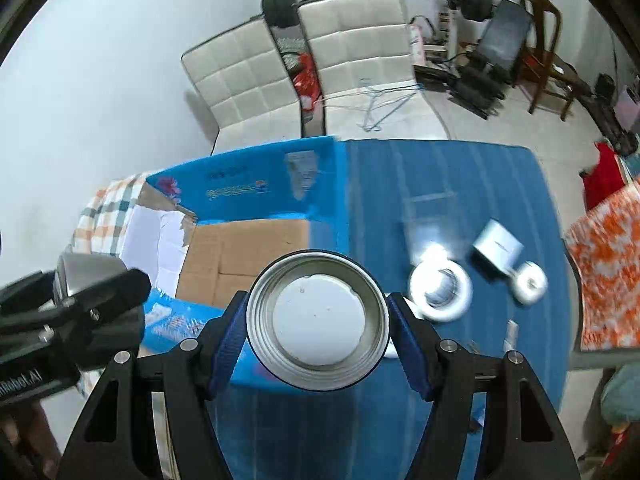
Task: Organize rigid objects
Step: 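Carry both tins into the blue box and release them on the cardboard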
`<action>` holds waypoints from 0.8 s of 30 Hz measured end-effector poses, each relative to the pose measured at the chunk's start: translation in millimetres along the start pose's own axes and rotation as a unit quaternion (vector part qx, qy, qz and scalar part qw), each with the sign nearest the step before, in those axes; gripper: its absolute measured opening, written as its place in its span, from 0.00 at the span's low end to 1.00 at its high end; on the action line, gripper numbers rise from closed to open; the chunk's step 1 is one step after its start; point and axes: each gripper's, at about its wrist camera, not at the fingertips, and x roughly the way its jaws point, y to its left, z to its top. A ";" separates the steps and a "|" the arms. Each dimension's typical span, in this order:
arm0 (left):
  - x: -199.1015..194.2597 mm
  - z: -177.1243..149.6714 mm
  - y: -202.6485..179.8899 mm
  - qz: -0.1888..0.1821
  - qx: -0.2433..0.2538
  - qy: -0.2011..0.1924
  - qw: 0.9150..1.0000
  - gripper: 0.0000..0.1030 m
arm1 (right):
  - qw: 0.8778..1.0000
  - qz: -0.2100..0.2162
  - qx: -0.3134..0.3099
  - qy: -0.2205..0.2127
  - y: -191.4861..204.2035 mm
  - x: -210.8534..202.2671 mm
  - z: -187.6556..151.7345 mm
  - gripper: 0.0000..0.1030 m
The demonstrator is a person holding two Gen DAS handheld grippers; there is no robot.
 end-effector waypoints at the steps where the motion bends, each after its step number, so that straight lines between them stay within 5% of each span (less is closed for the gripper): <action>1: 9.5 7.1 10.6 -0.006 -0.008 0.006 1.000 0.65 | 1.000 -0.004 -0.008 0.008 11.8 16.0 6.4 0.68; 5: 61.1 33.6 55.9 -0.020 -0.029 0.042 0.999 0.65 | 0.998 -0.025 -0.033 0.039 39.5 78.5 29.9 0.68; 7: 84.8 44.3 69.9 -0.030 -0.037 0.058 0.997 0.53 | 0.997 -0.029 -0.041 0.056 45.6 104.0 37.7 0.68; 8: 96.7 50.9 74.7 -0.045 -0.041 0.066 0.996 0.40 | 0.996 -0.032 -0.044 0.066 49.7 117.8 41.8 0.68; 9: 105.8 56.3 78.8 -0.058 -0.045 0.076 0.994 0.38 | 0.995 -0.035 -0.048 0.075 53.0 130.3 45.0 0.68; 17: 173.3 69.7 97.5 -0.060 -0.053 0.125 0.989 0.38 | 0.990 -0.068 -0.047 0.116 61.2 194.2 54.9 0.68; 24: 180.5 58.1 104.8 -0.057 -0.052 0.139 0.987 0.38 | 0.988 -0.083 -0.050 0.121 66.4 210.8 59.0 0.68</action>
